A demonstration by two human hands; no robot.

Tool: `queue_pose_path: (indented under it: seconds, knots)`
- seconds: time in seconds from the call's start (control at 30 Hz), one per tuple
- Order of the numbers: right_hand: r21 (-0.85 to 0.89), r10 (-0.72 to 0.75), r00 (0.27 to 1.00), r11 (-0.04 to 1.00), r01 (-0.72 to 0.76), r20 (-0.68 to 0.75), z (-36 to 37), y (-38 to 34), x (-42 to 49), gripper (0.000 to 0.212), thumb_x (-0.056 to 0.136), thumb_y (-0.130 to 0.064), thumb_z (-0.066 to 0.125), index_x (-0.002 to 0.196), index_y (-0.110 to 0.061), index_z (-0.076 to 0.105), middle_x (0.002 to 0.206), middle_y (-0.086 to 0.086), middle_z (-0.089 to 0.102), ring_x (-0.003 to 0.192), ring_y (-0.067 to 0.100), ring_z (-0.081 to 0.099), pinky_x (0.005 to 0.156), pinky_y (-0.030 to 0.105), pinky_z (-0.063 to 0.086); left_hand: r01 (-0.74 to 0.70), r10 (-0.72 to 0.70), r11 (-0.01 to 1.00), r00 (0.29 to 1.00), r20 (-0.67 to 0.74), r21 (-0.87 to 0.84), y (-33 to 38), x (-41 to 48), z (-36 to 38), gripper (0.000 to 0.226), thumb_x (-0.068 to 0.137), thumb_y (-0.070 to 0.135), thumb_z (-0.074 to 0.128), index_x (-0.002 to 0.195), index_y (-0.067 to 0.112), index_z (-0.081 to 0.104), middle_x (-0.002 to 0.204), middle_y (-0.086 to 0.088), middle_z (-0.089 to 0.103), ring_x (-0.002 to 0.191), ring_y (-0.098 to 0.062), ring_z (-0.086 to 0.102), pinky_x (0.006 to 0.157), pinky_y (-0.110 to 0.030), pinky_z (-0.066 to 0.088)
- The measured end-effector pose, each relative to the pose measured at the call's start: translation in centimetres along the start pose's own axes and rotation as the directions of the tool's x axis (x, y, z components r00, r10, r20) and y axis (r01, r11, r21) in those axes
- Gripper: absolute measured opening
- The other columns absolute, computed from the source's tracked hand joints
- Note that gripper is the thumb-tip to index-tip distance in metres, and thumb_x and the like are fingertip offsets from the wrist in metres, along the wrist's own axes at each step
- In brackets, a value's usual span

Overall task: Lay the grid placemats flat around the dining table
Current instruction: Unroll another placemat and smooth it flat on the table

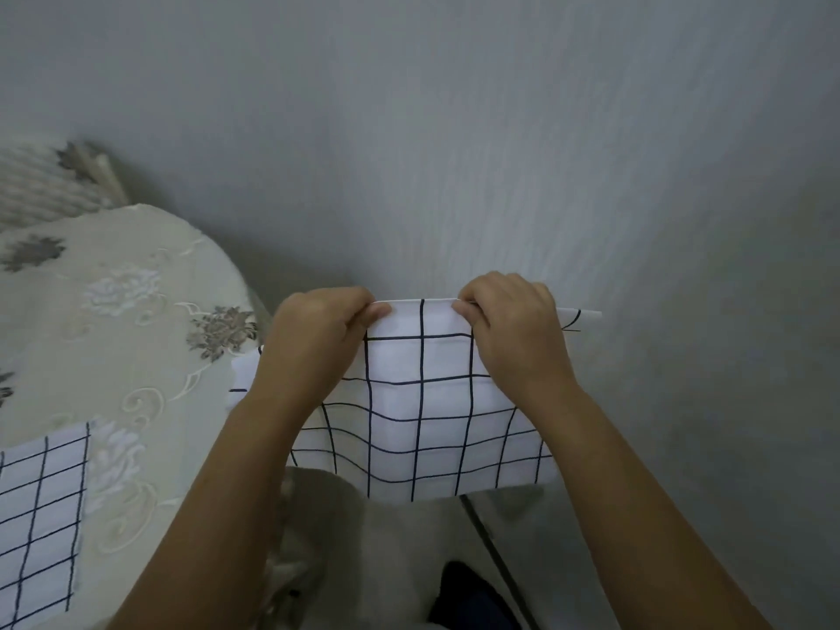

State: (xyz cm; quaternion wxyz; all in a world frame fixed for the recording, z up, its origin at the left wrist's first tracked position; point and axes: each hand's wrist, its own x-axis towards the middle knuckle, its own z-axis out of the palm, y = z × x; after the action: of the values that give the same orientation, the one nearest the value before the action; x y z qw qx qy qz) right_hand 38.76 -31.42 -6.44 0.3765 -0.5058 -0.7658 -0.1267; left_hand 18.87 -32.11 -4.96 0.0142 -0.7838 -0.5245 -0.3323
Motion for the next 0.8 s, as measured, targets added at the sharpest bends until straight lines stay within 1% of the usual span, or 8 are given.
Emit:
queue_pose_path:
  seconds: [0.1,0.2,0.3,0.4,0.5,0.6,0.7,0.8]
  knots:
    - [0.100,-0.050,0.996,0.994,0.043,0.067,3.6,2.3,4.2,0.025,0.087,-0.023,0.046,0.070,-0.010,0.058,0.064,0.002,0.059,0.058,0.024,0.054,0.061,0.032,0.040,0.138,-0.137,0.989,0.990,-0.028,0.058,-1.5,2.6,1.3,0.048,0.086,0.040,0.043,0.059,0.002,0.057,0.047,-0.007,0.052,0.044,-0.020,0.041,0.049,-0.011,0.023]
    - [0.181,-0.102,0.988,0.980,0.081,0.112,7.6,3.0,8.7,0.013,0.084,-0.008,0.054,0.072,-0.011,0.058,0.067,0.001,0.058,0.061,0.024,0.054,0.063,0.029,0.032,0.297,-0.293,0.953,0.954,-0.058,0.064,-3.2,5.0,1.9,0.042,0.084,0.039,0.047,0.069,0.003,0.063,0.055,-0.005,0.056,0.053,-0.021,0.045,0.048,-0.020,0.029]
    - [0.233,-0.156,0.977,0.965,0.119,0.146,11.8,2.2,13.2,0.025,0.065,0.013,0.063,0.072,-0.011,0.057,0.066,0.002,0.056,0.061,0.025,0.053,0.065,0.029,0.028,0.439,-0.429,0.892,0.897,-0.109,0.103,-6.0,6.9,2.0,0.041,0.090,0.037,0.049,0.072,0.002,0.061,0.056,-0.004,0.052,0.056,-0.026,0.048,0.051,-0.030,0.034]
    - [0.257,-0.243,0.960,0.945,0.202,0.140,16.0,1.0,16.8,0.030,0.058,0.015,0.061,0.072,-0.011,0.058,0.066,0.002,0.056,0.061,0.025,0.053,0.069,0.026,0.023,0.560,-0.547,0.825,0.825,-0.145,0.073,-9.4,8.2,2.5,0.033,0.092,0.029,0.053,0.077,0.000,0.062,0.060,-0.013,0.058,0.061,-0.030,0.053,0.057,-0.036,0.040]
    - [0.281,-0.313,0.940,0.922,0.267,0.136,20.6,-0.1,20.3,0.028,0.056,0.011,0.053,0.071,-0.012,0.058,0.066,0.003,0.056,0.061,0.026,0.053,0.063,0.026,0.012,0.635,-0.622,0.772,0.766,-0.162,0.035,-13.4,9.8,3.2,0.030,0.092,0.027,0.052,0.079,0.002,0.061,0.058,-0.008,0.054,0.059,-0.028,0.050,0.053,-0.030,0.035]
    - [0.282,-0.368,0.921,0.904,0.321,0.129,25.8,-1.6,24.0,0.029,0.054,0.012,0.053,0.070,-0.012,0.057,0.065,0.003,0.056,0.060,0.026,0.053,0.061,0.028,0.015,0.683,-0.673,0.730,0.718,-0.178,-0.003,-18.5,11.8,3.5,0.027,0.093,0.027,0.050,0.080,0.006,0.060,0.057,-0.003,0.050,0.058,-0.023,0.048,0.053,-0.026,0.033]
    - [0.310,-0.406,0.893,0.889,0.337,0.195,30.9,-4.0,28.2,0.031,0.055,0.015,0.056,0.072,-0.010,0.058,0.068,0.006,0.057,0.065,0.028,0.055,0.064,0.029,0.019,0.728,-0.720,0.684,0.665,-0.199,-0.043,-24.0,14.0,3.3,0.025,0.093,0.026,0.050,0.082,0.006,0.060,0.057,0.000,0.048,0.057,-0.020,0.045,0.053,-0.025,0.033]
    - [0.334,-0.484,0.854,0.851,0.406,0.194,36.5,-7.1,33.1,0.031,0.054,0.014,0.057,0.072,-0.010,0.058,0.068,0.005,0.058,0.065,0.028,0.056,0.064,0.030,0.020,0.789,-0.787,0.607,0.579,-0.215,-0.098,-29.8,15.9,2.5,0.020,0.093,0.026,0.051,0.083,0.011,0.059,0.058,0.005,0.049,0.057,-0.011,0.046,0.053,-0.022,0.032]
